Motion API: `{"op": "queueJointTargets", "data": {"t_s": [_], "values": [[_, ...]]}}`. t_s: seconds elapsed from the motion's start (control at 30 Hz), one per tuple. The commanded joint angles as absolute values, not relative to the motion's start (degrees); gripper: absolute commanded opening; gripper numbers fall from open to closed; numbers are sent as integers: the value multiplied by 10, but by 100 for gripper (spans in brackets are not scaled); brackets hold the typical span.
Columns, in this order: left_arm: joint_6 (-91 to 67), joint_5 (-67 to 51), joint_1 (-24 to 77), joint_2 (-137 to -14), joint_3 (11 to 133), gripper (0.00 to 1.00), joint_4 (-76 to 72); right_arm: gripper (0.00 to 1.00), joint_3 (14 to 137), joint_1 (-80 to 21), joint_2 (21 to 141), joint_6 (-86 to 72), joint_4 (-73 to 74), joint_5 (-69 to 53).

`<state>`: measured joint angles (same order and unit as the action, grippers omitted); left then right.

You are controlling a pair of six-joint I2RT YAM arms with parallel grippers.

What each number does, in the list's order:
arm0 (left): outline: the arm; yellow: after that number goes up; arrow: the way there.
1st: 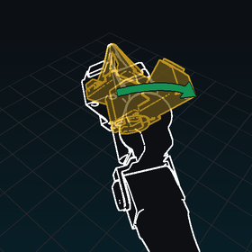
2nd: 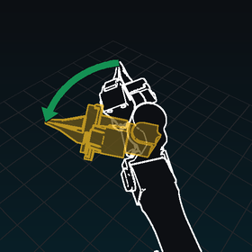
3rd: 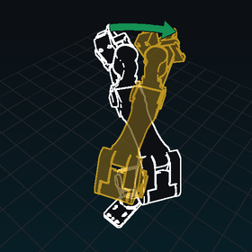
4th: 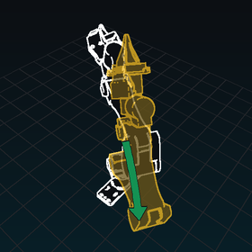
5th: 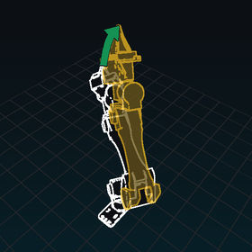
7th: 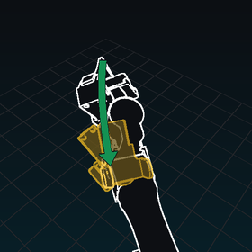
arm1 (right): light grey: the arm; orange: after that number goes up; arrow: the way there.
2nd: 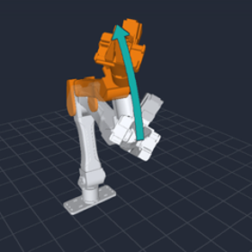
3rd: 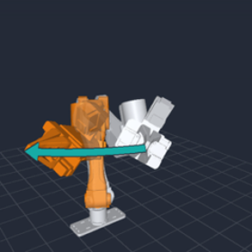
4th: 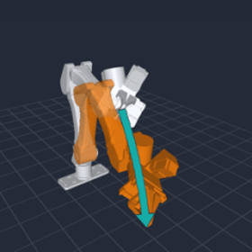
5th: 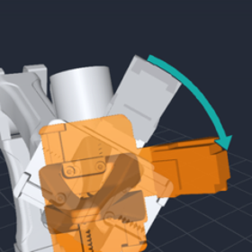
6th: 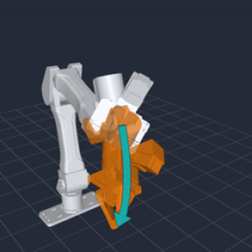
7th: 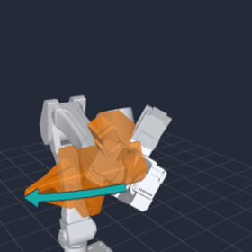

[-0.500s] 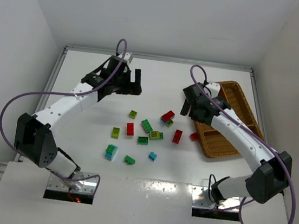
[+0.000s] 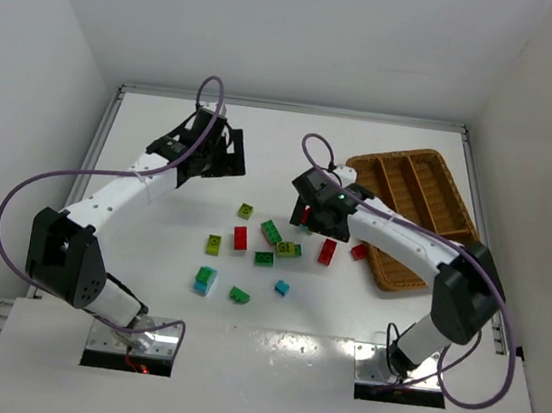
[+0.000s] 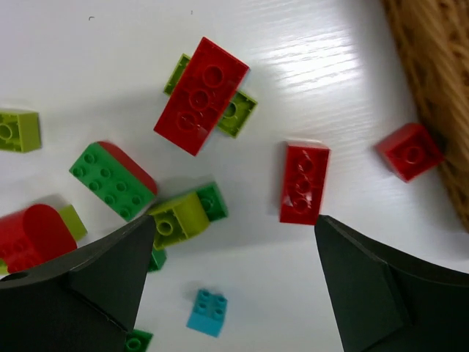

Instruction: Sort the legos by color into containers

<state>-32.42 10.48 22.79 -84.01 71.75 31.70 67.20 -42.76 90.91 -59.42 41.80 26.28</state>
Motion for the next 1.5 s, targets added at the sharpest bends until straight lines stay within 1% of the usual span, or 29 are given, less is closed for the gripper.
{"op": "queueJointTargets", "data": {"t_s": [0.0, 0.07, 0.1, 0.17, 0.2, 0.4, 0.57, 0.7, 0.73, 0.77, 0.87, 0.9, 0.93, 0.97, 1.03, 1.07, 1.17, 1.4, 1.43, 1.47], "values": [[-326, 106, 225, -824, 718, 99, 316, 91, 685, -419, 935, -643, 359, 238], [-320, 106, 225, -824, 718, 99, 316, 91, 703, -414, 955, -652, 353, 238], [-320, 106, 225, -824, 718, 99, 316, 89, 709, -414, 965, -661, 353, 238], [-320, 106, 225, -824, 718, 99, 316, 82, 724, -409, 993, -671, 353, 238], [-315, 106, 225, -824, 718, 99, 316, 76, 729, -403, 1002, -671, 353, 238], [-308, 106, 225, -824, 718, 99, 316, 72, 737, -387, 1039, -678, 340, 222], [-302, 101, 225, -824, 718, 99, 316, 71, 742, -367, 1056, -678, 329, 215], [-302, 96, 225, -824, 718, 99, 316, 60, 747, -362, 1075, -678, 329, 215], [-297, 96, 225, -824, 713, 99, 316, 55, 752, -362, 1075, -678, 329, 215], [-297, 96, 225, -824, 713, 99, 316, 52, 752, -362, 1075, -678, 329, 215], [-297, 91, 225, -824, 713, 99, 316, 54, 759, -362, 1075, -672, 329, 226], [-297, 91, 225, -824, 713, 99, 316, 57, 769, -362, 1080, -672, 343, 226], [-297, 91, 225, -824, 713, 99, 316, 67, 769, -362, 1080, -672, 349, 240], [-297, 91, 225, -824, 713, 99, 316, 69, 778, -362, 1085, -665, 349, 240], [-297, 85, 225, -824, 708, 99, 316, 69, 786, -362, 1091, -660, 364, 256], [-297, 85, 225, -824, 708, 99, 316, 64, 793, -362, 1091, -660, 364, 263], [-297, 85, 225, -818, 708, 99, 316, 55, 805, -356, 1103, -655, 378, 263], [-297, 85, 225, -818, 708, 99, 316, 55, 802, -356, 1116, -655, 383, 252], [-297, 85, 225, -818, 708, 99, 316, 54, 797, -356, 1116, -655, 376, 252], [-297, 85, 225, -818, 708, 99, 316, 49, 797, -356, 1116, -655, 376, 252]]}}
